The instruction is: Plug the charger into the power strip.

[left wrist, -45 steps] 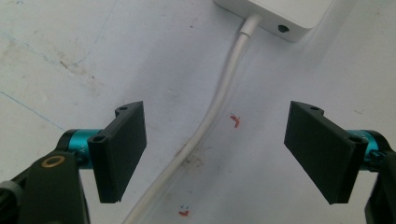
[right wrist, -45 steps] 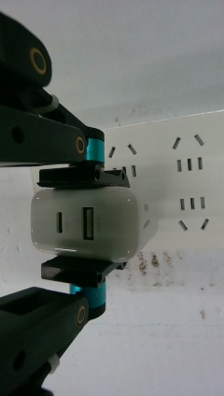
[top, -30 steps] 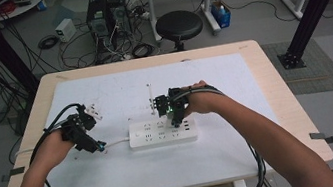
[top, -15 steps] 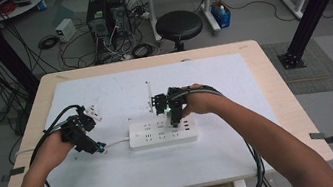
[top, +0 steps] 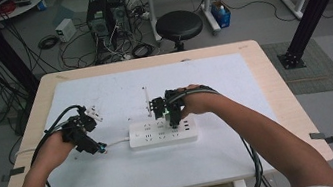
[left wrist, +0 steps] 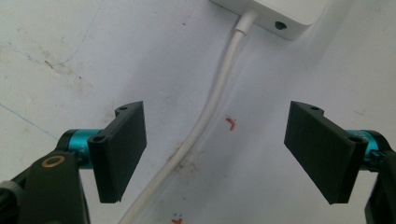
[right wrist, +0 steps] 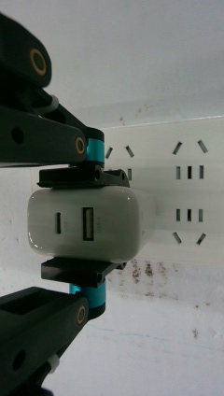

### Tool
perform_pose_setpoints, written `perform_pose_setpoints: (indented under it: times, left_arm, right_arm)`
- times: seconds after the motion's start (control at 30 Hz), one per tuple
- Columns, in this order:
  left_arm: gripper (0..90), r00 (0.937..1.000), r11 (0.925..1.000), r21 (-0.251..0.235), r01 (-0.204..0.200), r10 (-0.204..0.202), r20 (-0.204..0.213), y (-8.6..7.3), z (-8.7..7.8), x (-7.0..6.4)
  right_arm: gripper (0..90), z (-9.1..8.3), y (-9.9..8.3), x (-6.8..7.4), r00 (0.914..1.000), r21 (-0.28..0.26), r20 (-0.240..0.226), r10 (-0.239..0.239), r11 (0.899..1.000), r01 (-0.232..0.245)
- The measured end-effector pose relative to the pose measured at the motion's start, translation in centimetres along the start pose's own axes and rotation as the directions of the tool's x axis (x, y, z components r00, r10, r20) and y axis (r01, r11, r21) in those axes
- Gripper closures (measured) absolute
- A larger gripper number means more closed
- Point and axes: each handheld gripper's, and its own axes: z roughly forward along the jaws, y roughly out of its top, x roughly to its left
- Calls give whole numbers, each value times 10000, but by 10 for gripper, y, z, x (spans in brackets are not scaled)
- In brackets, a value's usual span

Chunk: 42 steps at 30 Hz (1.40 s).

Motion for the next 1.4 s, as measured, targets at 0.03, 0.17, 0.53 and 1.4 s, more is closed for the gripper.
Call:
perform_pose_setpoints:
  times: [0.03,0.17,0.53,1.4]
  left_arm:
    - [210,10000,10000,-39,19,-19,1,-1,0,0]
    - [210,9999,9999,-97,104,-104,16,-3,1,0]
    - [210,9999,9998,-127,147,-146,62,-3,3,3]
    - [210,9999,9995,-280,123,-121,103,-4,5,4]
  right_arm:
    - [622,0,0,-2,10000,-27,-79,21,10000,-21]
    - [623,7,2,-3,9998,232,-173,-128,9996,132]
    - [623,8,1,-8,9989,232,-457,145,9996,-134]
    - [625,13,7,-2,9999,351,-99,125,9993,-121]
